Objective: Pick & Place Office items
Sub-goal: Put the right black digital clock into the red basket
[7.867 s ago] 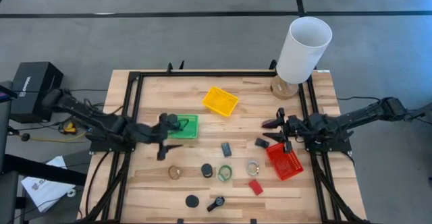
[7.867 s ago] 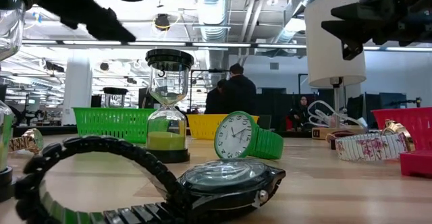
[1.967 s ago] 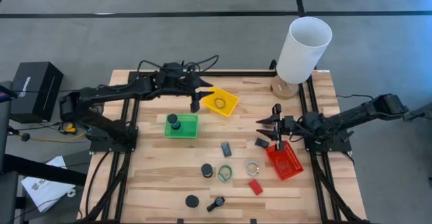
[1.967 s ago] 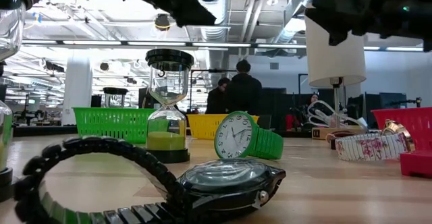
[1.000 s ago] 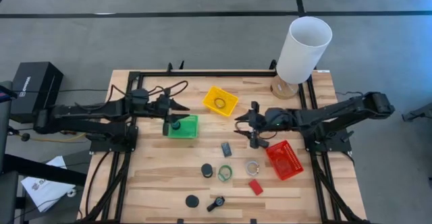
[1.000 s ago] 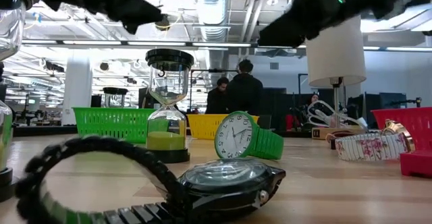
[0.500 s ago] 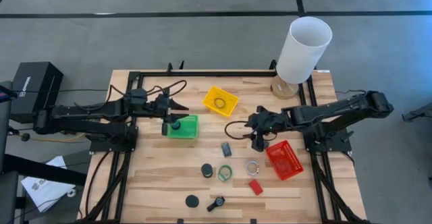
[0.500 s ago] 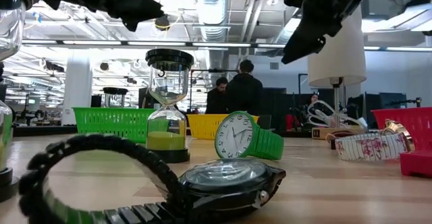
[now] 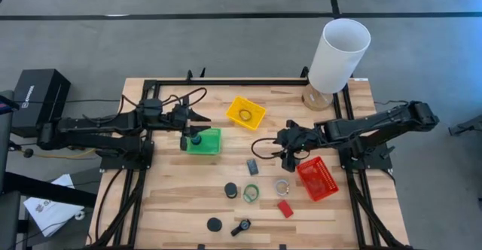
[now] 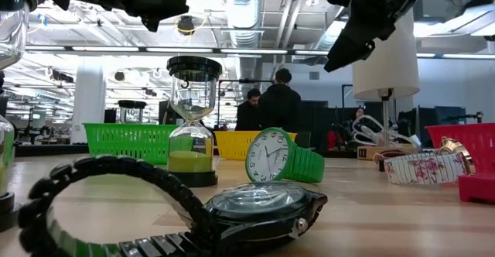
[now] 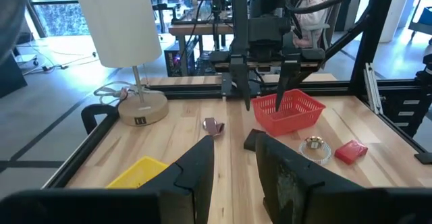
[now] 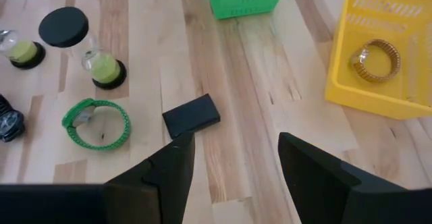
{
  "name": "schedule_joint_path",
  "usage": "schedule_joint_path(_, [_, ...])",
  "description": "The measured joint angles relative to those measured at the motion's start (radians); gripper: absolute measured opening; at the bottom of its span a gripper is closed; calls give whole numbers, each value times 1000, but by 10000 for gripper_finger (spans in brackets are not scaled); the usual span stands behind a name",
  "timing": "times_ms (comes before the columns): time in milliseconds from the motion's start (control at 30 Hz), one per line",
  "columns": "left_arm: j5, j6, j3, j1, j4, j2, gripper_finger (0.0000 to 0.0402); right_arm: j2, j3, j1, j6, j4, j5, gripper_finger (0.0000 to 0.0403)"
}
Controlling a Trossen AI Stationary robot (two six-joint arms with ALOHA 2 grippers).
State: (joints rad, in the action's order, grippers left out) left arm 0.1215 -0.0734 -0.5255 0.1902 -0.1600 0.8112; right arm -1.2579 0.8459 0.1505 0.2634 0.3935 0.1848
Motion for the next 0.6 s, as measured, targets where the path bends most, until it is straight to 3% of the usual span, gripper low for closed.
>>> schedule_joint_path(600, [0,0,0,0,-6,0,107,-20,-2,0,164,156,0,204])
